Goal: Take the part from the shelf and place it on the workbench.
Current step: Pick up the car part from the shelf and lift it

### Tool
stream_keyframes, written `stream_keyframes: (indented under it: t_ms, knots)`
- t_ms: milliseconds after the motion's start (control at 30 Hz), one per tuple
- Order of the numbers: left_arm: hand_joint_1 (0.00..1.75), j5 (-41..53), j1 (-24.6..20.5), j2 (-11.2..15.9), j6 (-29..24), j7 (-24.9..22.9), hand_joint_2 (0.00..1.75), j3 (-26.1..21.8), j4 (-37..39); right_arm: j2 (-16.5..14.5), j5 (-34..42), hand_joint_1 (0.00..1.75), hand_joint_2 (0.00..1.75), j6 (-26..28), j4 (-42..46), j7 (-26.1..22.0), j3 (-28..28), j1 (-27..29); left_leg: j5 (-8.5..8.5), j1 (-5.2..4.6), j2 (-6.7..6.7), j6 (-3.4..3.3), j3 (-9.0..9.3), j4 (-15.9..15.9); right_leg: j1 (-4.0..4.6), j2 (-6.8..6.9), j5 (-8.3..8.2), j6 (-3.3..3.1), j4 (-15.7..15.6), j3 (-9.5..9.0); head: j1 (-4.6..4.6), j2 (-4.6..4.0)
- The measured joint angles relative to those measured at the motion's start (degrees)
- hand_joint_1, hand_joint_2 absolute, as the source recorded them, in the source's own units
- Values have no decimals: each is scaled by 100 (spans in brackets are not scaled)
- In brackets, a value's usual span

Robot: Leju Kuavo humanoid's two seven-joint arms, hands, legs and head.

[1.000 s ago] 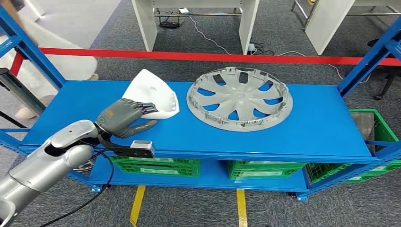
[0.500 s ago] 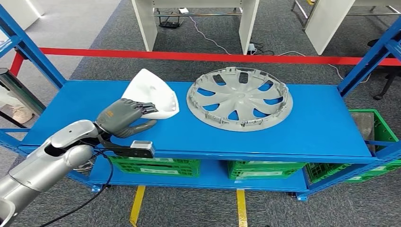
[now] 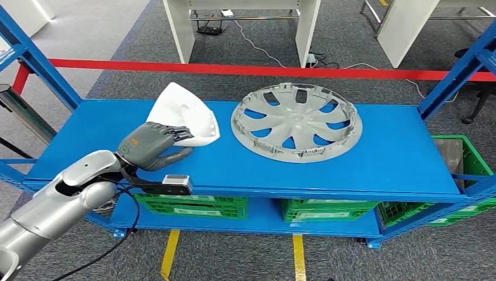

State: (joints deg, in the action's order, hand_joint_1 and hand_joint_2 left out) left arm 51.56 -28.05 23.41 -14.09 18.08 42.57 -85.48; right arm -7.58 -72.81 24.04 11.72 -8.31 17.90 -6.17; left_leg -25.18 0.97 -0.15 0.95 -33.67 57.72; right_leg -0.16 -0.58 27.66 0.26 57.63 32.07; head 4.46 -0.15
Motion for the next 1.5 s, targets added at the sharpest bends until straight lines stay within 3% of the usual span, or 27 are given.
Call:
stream_keyframes:
  t_ms: [367, 567, 633, 700, 733, 767, 800, 833, 867, 933, 1000, 1067, 1133, 1233, 1267, 1300, 1333, 1433, 1500]
  knots:
    - [175, -63, 17, 2, 98, -57, 175, -14, -31, -4, 14, 0, 0, -2, 0, -16, 0, 4, -19, -41, 0, -31, -1, 14, -44, 2, 2, 36, -6, -3, 1, 0]
    - [175, -64, 16, 9, 93, -57, 175, -49, -63, -19, 15, 0, 0, -1, 0, -42, 0, 2, 21, -67, 11, -162, 26, -44, -85, 1, 25, 145, -11, -3, 1, 0]
    - [175, -73, 14, 6, 88, -56, 175, -71, -87, -22, 22, 0, 0, 0, 0, -52, 1, -2, 89, -37, 31, -225, 54, -135, -78, 5, 250, 171, 285, 140, -11, 0]
    - [175, -81, 32, 2, 88, -55, 175, -81, -96, -24, 28, 0, 0, 0, 0, -59, 2, -2, 110, -32, 41, -247, 41, -148, -83, 10, 627, 191, 1015, 466, -17, 0]
    - [175, -84, 49, 1, 89, -54, 175, -84, -97, -26, 29, 0, 0, 0, 0, -61, 2, 2, 111, -32, 43, -245, 30, -143, -89, 12, 749, 205, 1372, 626, -16, 0]
    - [175, -85, 65, -1, 89, -52, 175, -84, -97, -27, 29, 0, 0, 0, 0, -61, 3, 8, 113, -29, 44, -241, 20, -136, -96, 13, 771, 219, 1575, 718, -15, 0]
    - [175, -88, 76, -3, 90, -49, 175, -84, -97, -28, 31, 0, 0, 0, 0, -61, 4, 11, 113, -22, 44, -234, 13, -125, -104, 17, 679, 230, 1558, 708, -16, 0]
    - [175, -93, 82, -6, 90, -46, 175, -85, -97, -27, 31, 0, 0, 0, 0, -60, 5, 9, 111, -11, 43, -216, 8, -110, -114, 24, 492, 239, 1306, 583, -17, 0]
    - [175, -98, 84, -9, 91, -43, 175, -87, -97, -27, 32, 0, 0, 0, 0, -59, 7, 2, 104, 2, 43, -188, 2, -86, -129, 36, 298, 252, 905, 387, -19, 0]
    - [175, -106, 81, -9, 91, -39, 175, -101, -98, -28, 31, 0, 0, 0, 0, -60, 8, -23, 97, -1, 37, -102, -35, -29, -129, 36, 83, 234, 271, 40, -24, 0]
    - [175, -111, 76, -10, 91, -38, 175, -114, -99, -30, 31, 0, 0, 0, 0, -61, 8, -38, 122, -21, 28, -25, -82, 16, -114, 11, 86, 163, 142, -27, -22, 0]
    - [175, -115, 77, -10, 92, -38, 175, -118, -99, -33, 31, 0, 0, 0, 0, -61, 9, -38, 122, -12, 25, 29, -126, 50, -125, 3, 59, 67, 154, 49, -16, 0]
    - [175, -116, 77, -3, 96, -37, 175, -121, -99, -34, 33, 0, 0, 1, 1, -59, 9, -43, -140, 2, 27, 73, -244, 317, -126, 10, -12, -39, 155, 135, -11, 0]
    - [175, -118, 77, 0, 104, -35, 175, -126, -99, -31, 33, 0, 0, 2, 1, -54, 11, -47, -855, -1, 29, 95, -567, 1396, -78, 15, -128, -122, 158, 290, -6, 0]
    - [175, -118, 78, -1, 106, -34, 175, -125, -99, -31, 32, 0, 0, 2, 1, -55, 11, -45, -963, -8, 28, 79, -599, 1637, -55, 15, -167, -131, 160, 343, -7, 0]
    - [175, -118, 79, -2, 107, -34, 175, -124, -99, -31, 31, 0, 0, 2, 0, -55, 11, -44, -960, -21, 28, 47, -537, 1678, -30, 15, -207, -137, 161, 393, -6, 0]
    - [175, -118, 79, -4, 108, -33, 175, -124, -99, -31, 31, 0, 0, 2, 0, -55, 11, -45, -859, -39, 27, 1, -373, 1497, -5, 13, -244, -144, 162, 435, -6, 0]
    - [175, -120, 60, -7, 109, -31, 175, -132, -103, -40, 31, 0, 0, 2, 2, -53, 11, -57, -529, -130, 28, -201, 384, 322, 31, 14, -362, -145, 151, 511, -19, 0]
    - [175, -122, 37, -1, 111, -25, 175, -137, -108, -49, 31, 0, 0, 2, 1, -54, 11, -66, -496, -190, 31, -251, 553, -27, 3, 23, -449, -85, 125, 535, -22, 0]
